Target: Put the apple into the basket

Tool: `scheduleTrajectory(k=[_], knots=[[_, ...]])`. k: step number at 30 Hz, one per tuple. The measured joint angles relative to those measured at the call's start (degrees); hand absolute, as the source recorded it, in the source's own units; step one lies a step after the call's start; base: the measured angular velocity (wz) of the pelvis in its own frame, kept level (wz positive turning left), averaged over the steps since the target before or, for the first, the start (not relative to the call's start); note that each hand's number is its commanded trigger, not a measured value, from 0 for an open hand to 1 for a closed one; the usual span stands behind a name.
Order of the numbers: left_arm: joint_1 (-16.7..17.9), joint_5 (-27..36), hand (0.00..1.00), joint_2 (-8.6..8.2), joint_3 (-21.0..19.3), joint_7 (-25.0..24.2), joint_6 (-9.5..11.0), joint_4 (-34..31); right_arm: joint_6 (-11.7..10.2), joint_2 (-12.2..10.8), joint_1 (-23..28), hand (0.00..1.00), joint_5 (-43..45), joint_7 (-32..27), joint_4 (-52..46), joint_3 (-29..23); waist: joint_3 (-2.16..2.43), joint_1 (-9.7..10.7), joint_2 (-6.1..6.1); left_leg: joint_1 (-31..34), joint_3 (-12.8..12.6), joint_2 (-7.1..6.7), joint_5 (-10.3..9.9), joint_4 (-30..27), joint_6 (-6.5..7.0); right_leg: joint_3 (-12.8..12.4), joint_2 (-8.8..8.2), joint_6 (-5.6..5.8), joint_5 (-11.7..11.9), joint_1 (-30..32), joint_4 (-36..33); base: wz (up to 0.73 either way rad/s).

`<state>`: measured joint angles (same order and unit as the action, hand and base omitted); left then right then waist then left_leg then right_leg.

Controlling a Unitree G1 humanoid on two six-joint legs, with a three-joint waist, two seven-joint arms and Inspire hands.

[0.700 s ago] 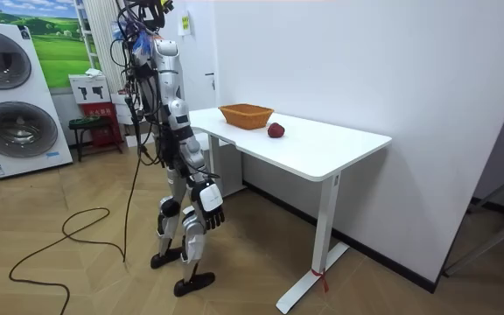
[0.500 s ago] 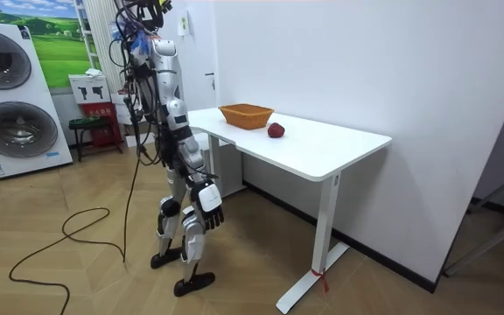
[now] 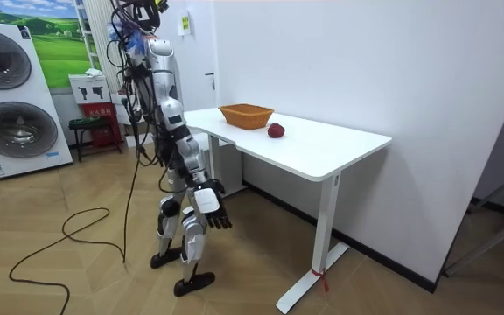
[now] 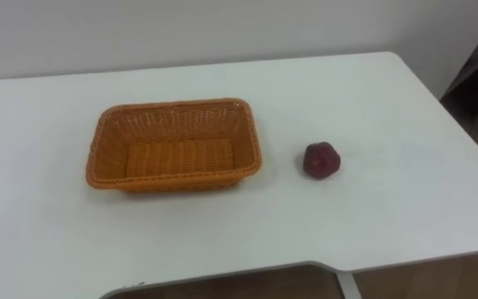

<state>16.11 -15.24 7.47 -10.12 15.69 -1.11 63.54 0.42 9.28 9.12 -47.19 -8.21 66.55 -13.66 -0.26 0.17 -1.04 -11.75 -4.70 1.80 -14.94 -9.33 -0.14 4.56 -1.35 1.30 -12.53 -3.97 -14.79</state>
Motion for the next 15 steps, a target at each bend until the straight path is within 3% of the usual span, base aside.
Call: scheduleTrajectory(k=[3, 6, 10, 12, 15], knots=[[0.87, 1.29, 0.0, 0.47, -1.08, 0.51, 1.37, -0.56, -2.56, 0.2, -1.45, 0.0, -8.4, -2.61, -4.39, -5.51, 0.0, 1.43, 0.15, 0.08, -0.05, 0.0, 0.0, 0.0, 0.0, 0.08, -0.01, 0.0, 0.05, 0.15, 0.01, 0.0], [1.31, 1.96, 0.0, 0.96, -0.91, 0.5, 1.96, -0.67, -4.38, 0.63, -1.97, 0.0, -13.39, -5.93, -8.94, -7.28, -0.01, 1.94, 0.12, 0.16, -0.05, 0.06, 0.0, 0.09, 0.0, 0.2, 0.01, -0.02, 0.06, 0.2, 0.03, 0.0], [1.74, 2.1, 0.0, 1.37, -2.26, 0.46, 2.62, -1.06, -5.58, 0.76, -2.36, 0.0, -13.33, -11.43, -15.28, -11.07, 0.05, 2.55, 0.13, 0.36, -0.08, 0.01, 0.0, 0.0, 0.0, 0.15, -0.02, 0.0, 0.07, 0.08, -0.13, 0.0], [1.74, 1.85, 0.0, 1.41, -3.16, 0.49, 2.81, -1.95, -6.76, 0.76, -2.33, 0.0, -12.5, -17.27, -22.24, -13.34, 0.2, 2.75, 0.01, 1.05, -0.1, -0.13, 0.01, -0.2, 0.01, 0.08, -0.16, 0.01, 0.07, 0.76, -0.69, -0.02], [1.35, 2.06, 0.0, 1.46, -2.63, 0.7, 2.81, -1.79, -8.11, 0.79, -2.32, 0.0, -5.33, -24.76, -33.27, -12.97, 0.02, 2.72, 0.33, 1.2, -0.45, -0.15, 0.01, -0.27, 0.01, 0.02, -0.22, 0.01, 0.07, 1.09, -0.84, -0.04]])
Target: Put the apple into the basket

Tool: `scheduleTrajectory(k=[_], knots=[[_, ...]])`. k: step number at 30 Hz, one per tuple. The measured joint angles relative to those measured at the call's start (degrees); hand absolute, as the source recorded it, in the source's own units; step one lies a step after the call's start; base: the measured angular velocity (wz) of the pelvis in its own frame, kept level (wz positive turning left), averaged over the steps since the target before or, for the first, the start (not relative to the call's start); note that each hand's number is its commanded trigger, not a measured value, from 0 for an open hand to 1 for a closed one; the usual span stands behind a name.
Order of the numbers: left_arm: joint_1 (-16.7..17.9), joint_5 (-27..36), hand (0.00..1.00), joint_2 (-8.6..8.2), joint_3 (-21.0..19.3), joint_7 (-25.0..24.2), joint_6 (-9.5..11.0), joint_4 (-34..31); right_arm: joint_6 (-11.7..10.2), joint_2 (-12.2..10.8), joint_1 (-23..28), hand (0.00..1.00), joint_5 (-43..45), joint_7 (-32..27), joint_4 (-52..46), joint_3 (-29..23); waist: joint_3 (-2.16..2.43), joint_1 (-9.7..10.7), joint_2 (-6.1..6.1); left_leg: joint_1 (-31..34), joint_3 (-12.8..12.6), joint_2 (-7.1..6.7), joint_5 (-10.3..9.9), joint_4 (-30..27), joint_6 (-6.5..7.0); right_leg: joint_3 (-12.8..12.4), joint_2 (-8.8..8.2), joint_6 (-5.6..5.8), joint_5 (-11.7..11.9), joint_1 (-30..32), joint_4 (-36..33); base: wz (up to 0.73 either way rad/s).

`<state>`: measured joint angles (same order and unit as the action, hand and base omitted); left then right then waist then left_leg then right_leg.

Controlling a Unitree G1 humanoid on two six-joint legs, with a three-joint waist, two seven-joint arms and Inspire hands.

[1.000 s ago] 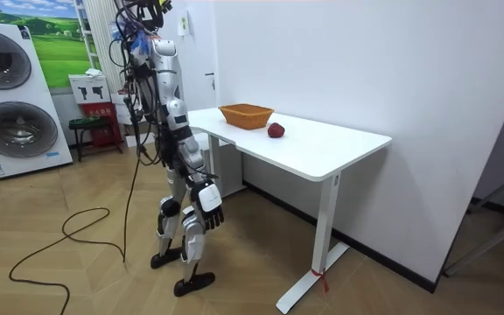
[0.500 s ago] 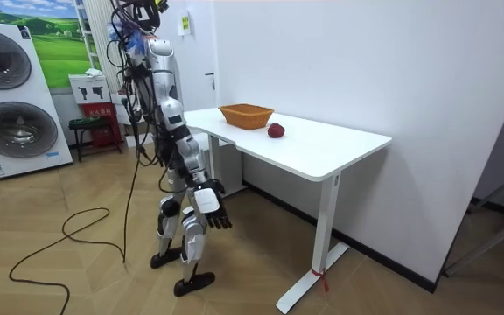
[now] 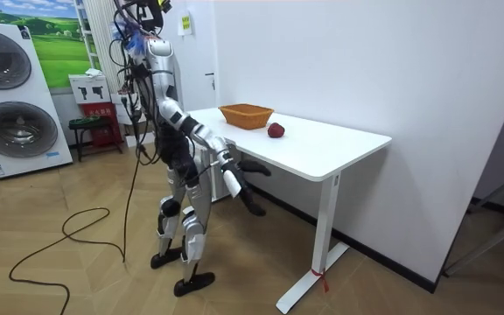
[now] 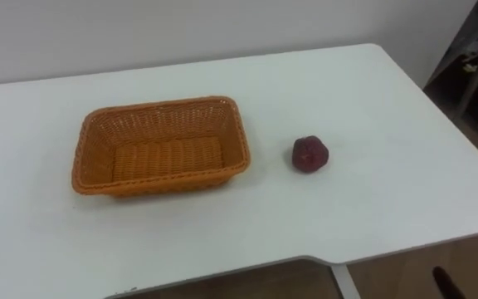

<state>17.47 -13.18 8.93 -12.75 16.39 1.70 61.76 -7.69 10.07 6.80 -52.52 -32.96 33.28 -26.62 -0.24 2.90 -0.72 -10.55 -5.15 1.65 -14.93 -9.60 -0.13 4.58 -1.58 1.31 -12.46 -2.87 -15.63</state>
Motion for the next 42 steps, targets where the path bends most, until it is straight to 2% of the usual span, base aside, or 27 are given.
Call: scheduleTrajectory(k=[3, 5, 8, 11, 15, 19, 24, 29, 31, 35, 39, 42], knots=[[-0.01, -0.13, 0.0, -0.06, 1.25, 0.45, 0.32, 0.16, -0.49, -0.16, 0.29, 0.0, 9.88, -6.9, -7.83, 2.56, -0.08, -0.55, 0.09, 0.14, -0.43, 0.02, 0.0, 0.0, 0.0, -0.13, 0.02, 0.0, 0.0, 0.29, -0.22, -0.02], [-0.04, -0.33, 0.0, -0.31, 1.32, 0.44, 0.32, 0.18, -0.6, -0.15, 0.21, 0.0, 16.69, -9.92, -12.75, 3.19, 0.02, -1.15, 0.27, 1.01, -0.9, -0.04, 0.01, -0.04, 0.01, -0.61, -0.01, 0.01, 0.01, 1.65, -0.73, -0.11], [-0.37, 0.02, 0.0, -0.04, 1.69, 0.44, 0.32, 0.18, -2.95, -0.05, -0.26, 0.0, 29.62, -14.55, -17.62, 3.93, 0.06, -1.84, 0.3, 1.37, -1.02, 0.0, 0.01, -0.06, 0.02, -0.71, 0.05, 0.0, 0.02, 2.18, -0.96, -0.02], [-0.42, -0.02, 0.0, -0.05, 3.57, 0.43, 0.27, 1.14, -3.81, 0.29, -0.23, 0.0, 38.0, -16.61, -23.11, 8.08, 0.0, -1.96, 0.25, 1.18, -1.09, 0.09, 0.02, -0.05, 0.02, -0.94, 0.19, -0.04, 0.05, 1.95, -0.84, -0.01], [-0.43, -0.36, 0.0, 0.07, 5.13, -0.18, 0.27, 0.17, -3.93, 1.04, -0.03, 0.0, 44.47, -14.31, -26.47, 12.14, 0.15, -2.66, 0.31, 1.18, -1.12, 0.44, 0.02, 0.09, 0.01, -1.26, 0.69, -0.19, 0.63, 1.7, 0.04, -0.03], [-0.73, -1.04, 0.0, 0.28, 5.15, -1.01, 0.28, 0.08, -3.92, 1.73, -0.04, 0.0, 45.84, -10.59, -27.24, 14.15, 0.17, -3.38, -0.13, 1.08, -1.13, 0.63, 0.02, 0.06, 0.01, -1.34, 0.89, -0.34, 0.72, 1.69, 0.08, -0.02], [-0.12, -1.14, 0.0, 0.85, 6.26, -2.2, 0.28, -1.16, -3.9, 3.73, -0.06, 0.0, 45.6, -3.77, -23.26, 17.97, -0.03, -3.8, -0.34, 0.1, -0.9, 0.69, 0.01, 0.06, 0.01, -0.87, 0.84, -0.37, 0.84, 0.16, 0.8, 0.03], [-0.43, -1.17, 0.0, 1.06, 6.25, -3.44, 0.28, -1.14, -2.2, 3.78, -0.07, 0.0, 45.34, 4.14, -19.55, 20.85, -0.36, -4.83, -0.86, 0.0, -0.87, 0.68, 0.01, 0.09, 0.01, -0.85, 0.78, -0.32, 0.88, -0.01, 0.99, 0.01], [-0.7, -1.17, 0.0, 1.07, 6.24, -3.68, 0.27, -1.14, -2.2, 3.8, -0.08, 0.0, 44.73, 6.7, -19.39, 21.09, -0.44, -5.21, -1.04, 0.04, -0.86, 0.68, 0.01, 0.09, 0.01, -0.77, 0.77, -0.31, 0.89, 0.03, 1.06, 0.0], [-0.78, -2.89, 0.0, 1.15, 6.23, -4.79, 0.26, -1.12, -2.21, 4.46, -0.91, 0.0, 43.52, 10.85, -19.23, 21.15, -0.32, -6.4, -1.5, 0.35, -0.76, 0.69, 0.01, 0.06, 0.01, -0.5, 0.75, -0.3, 1.04, 0.0, 1.42, 0.02], [-1.09, -5.4, 0.0, 1.27, 6.21, -5.23, 0.27, -1.2, -2.26, 6.11, -3.55, 0.0, 43.52, 14.19, -17.32, 21.37, -0.09, -6.59, -1.76, 0.99, 0.11, 0.77, 0.02, 0.02, 0.01, 0.37, 0.72, -0.29, 1.46, -0.2, 2.21, 0.11], [-1.01, -5.92, 0.0, 1.36, 6.19, -5.85, 0.25, -1.19, -2.26, 6.23, -4.39, 0.0, 43.86, 16.44, -17.13, 21.5, -0.05, -6.59, -1.82, 0.77, 0.53, 0.8, 0.02, 0.04, 0.01, 0.83, 0.72, -0.29, 1.5, -1.07, 3.08, 0.09]])
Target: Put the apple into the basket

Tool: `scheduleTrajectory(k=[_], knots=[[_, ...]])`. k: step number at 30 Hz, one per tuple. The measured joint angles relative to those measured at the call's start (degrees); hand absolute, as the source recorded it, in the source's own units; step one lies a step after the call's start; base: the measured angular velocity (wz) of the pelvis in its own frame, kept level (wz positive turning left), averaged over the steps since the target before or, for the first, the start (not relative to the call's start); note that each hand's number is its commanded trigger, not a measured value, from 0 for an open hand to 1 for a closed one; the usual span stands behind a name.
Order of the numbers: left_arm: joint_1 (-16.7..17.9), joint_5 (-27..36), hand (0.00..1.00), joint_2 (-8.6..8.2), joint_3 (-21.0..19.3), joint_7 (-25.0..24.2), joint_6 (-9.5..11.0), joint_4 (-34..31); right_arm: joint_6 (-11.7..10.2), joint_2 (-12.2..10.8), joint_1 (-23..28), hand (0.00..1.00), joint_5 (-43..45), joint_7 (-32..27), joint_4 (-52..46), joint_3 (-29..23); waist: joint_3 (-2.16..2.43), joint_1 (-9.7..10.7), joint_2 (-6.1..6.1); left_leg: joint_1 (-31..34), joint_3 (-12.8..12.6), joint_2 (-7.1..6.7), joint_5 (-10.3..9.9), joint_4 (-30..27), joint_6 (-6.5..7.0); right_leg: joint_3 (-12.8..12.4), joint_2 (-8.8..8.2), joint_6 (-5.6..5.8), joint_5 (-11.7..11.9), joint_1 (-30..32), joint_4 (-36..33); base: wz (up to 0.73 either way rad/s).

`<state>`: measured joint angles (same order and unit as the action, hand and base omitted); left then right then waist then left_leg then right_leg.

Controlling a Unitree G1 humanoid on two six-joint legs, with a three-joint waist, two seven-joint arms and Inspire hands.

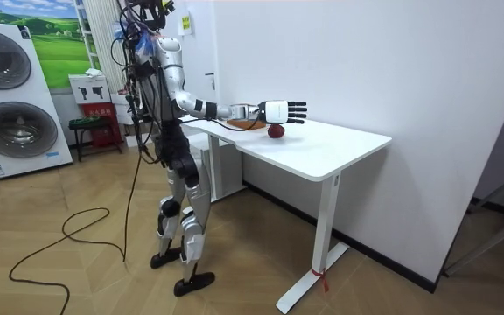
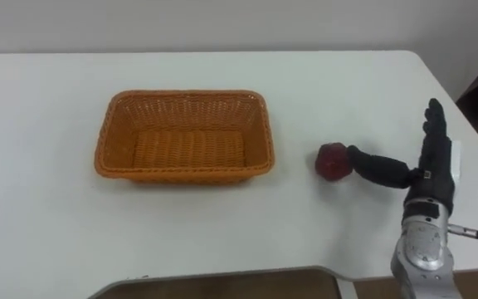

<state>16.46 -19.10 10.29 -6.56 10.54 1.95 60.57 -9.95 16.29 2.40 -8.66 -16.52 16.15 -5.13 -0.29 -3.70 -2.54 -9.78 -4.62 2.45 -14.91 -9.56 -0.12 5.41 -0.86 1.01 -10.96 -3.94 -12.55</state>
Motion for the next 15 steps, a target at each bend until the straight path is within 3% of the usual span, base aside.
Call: scheduleTrajectory(k=[6, 15], knots=[[0.48, 0.01, 0.0, 0.1, -0.01, 0.0, -0.02, 0.1, 0.19, 1.98, -2.13, 0.0, 0.22, 4.96, 1.6, 1.66, -0.08, -0.23, 0.06, -0.83, 0.26, 0.02, 0.0, 0.1, 0.0, 0.28, -0.02, 0.0, 0.0, -1.01, 0.29, 0.02], [0.64, 0.31, 0.0, 0.3, 0.04, -0.04, -0.02, 0.11, 0.24, 2.68, -4.85, 0.0, -0.34, 9.33, 8.68, 1.61, -0.04, -0.22, -0.66, -0.71, 1.02, 0.01, 0.0, 0.03, 0.0, 1.08, -0.13, 0.0, 0.0, -1.14, 0.08, 0.04]])
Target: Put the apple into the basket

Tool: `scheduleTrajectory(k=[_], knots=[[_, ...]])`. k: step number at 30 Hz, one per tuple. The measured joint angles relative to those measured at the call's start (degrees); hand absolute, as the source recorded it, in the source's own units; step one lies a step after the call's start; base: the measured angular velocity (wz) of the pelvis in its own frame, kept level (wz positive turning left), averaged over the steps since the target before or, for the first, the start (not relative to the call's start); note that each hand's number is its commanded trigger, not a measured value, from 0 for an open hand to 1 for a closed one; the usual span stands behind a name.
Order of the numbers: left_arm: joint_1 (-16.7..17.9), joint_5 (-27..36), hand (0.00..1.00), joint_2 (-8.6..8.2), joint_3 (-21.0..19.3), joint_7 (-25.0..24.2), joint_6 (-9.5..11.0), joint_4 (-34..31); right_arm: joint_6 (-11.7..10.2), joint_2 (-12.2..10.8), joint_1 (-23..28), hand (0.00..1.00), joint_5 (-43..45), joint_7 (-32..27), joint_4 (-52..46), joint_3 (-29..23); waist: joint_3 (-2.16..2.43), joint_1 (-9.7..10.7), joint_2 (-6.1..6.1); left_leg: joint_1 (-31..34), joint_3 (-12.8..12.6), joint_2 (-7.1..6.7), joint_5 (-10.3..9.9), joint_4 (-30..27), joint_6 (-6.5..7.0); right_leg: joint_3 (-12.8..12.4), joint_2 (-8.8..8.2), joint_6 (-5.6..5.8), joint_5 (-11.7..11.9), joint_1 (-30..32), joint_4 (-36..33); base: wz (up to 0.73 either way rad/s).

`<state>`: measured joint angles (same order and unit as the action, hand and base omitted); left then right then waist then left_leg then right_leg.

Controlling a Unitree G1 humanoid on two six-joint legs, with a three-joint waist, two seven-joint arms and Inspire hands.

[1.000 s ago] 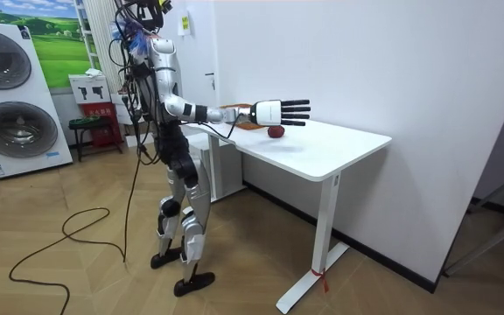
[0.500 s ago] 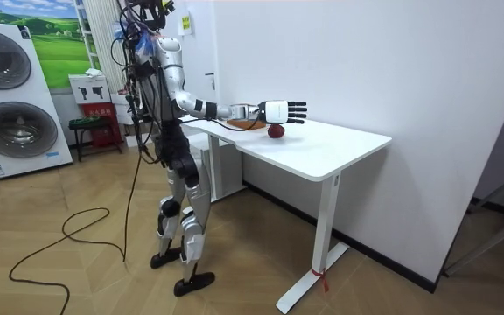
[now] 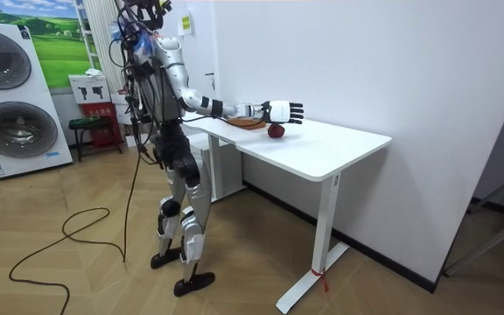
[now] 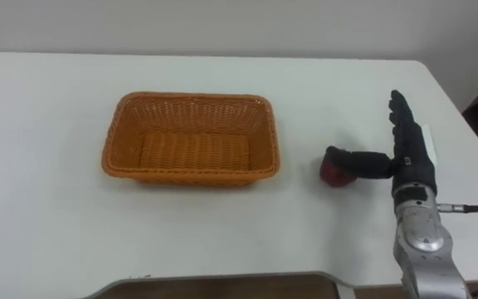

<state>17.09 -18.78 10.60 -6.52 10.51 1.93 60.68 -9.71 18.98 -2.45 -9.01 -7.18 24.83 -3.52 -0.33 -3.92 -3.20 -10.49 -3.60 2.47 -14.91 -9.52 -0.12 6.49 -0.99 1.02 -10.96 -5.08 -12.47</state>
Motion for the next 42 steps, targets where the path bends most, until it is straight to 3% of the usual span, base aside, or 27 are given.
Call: scheduleTrajectory(k=[9, 17, 25, 34, 35, 36, 37, 42], knots=[[0.23, -0.32, 0.0, 0.62, -0.03, -0.1, 0.13, -0.03, -0.2, 1.09, -1.07, 0.0, -1.48, 2.85, 7.93, 0.01, 0.03, -0.39, -0.18, 0.37, 0.6, -0.01, 0.01, -0.22, -0.01, 0.55, -0.06, -0.01, 0.01, -0.02, -0.06, 0.03], [0.23, -0.31, 0.0, 1.25, -0.07, -1.22, 0.24, -0.02, -0.21, 1.18, -1.07, 0.0, -1.1, 3.67, 8.78, -0.03, 0.01, -0.93, -0.16, 0.38, 0.85, -0.05, 0.01, -0.32, -0.01, 0.71, -0.15, -0.01, 0.01, -0.11, -0.11, 0.0], [-0.11, -0.33, 0.0, 1.3, 0.03, -2.5, 0.54, -0.04, -0.26, 1.32, -3.33, 0.0, 2.96, 5.97, 12.5, 0.1, -0.36, -0.95, -0.54, 1.31, 1.52, -0.25, 0.01, -1.28, -0.01, 1.58, -0.48, -0.02, 0.01, 0.06, -0.16, 0.04], [-0.22, -0.33, 0.0, 1.29, 0.01, -2.72, 0.54, -0.02, -0.26, 1.69, -3.6, 0.0, 5.35, 7.52, 13.38, 1.19, -0.15, -1.29, -0.43, 1.77, 2.17, -0.29, 0.01, -1.43, -0.01, 1.88, -0.5, -0.02, 0.01, 0.34, -0.13, 0.0], [-0.22, -0.33, 0.0, 1.29, 0.0, -2.72, 0.54, -0.02, -0.26, 1.69, -3.6, 0.58, 5.58, 7.5, 13.38, 1.21, -0.11, -1.3, -0.37, 1.76, 2.26, -0.28, 0.01, -1.43, -0.01, 1.92, -0.5, -0.02, 0.01, 0.3, -0.13, 0.0], [-0.35, -0.33, 0.0, 1.29, 0.0, -2.72, 0.54, -0.02, -0.26, 1.69, -3.6, 0.82, 5.61, 7.49, 13.38, 1.21, -0.07, -1.31, -0.31, 1.75, 2.3, -0.28, 0.01, -1.43, -0.01, 1.94, -0.51, -0.02, 0.01, 0.28, -0.13, 0.0], [-0.5, -0.33, 0.0, 1.29, 0.0, -2.72, 0.54, -0.02, -0.26, 1.69, -3.6, 1.0, 5.61, 7.49, 13.38, 1.21, -0.06, -1.31, -0.29, 1.74, 2.3, -0.28, 0.01, -1.43, -0.01, 1.95, -0.51, -0.02, 0.01, 0.26, -0.13, 0.0], [-1.0, -0.29, 0.0, 1.29, 0.0, -2.64, 0.54, 0.03, -0.26, 2.54, -3.61, 1.0, 7.21, 7.09, 13.37, 1.15, 0.04, -1.26, -0.35, 1.73, 2.22, -0.28, 0.01, -1.45, -0.02, 2.03, -0.53, -0.03, 0.01, 0.19, -0.15, 0.0]])
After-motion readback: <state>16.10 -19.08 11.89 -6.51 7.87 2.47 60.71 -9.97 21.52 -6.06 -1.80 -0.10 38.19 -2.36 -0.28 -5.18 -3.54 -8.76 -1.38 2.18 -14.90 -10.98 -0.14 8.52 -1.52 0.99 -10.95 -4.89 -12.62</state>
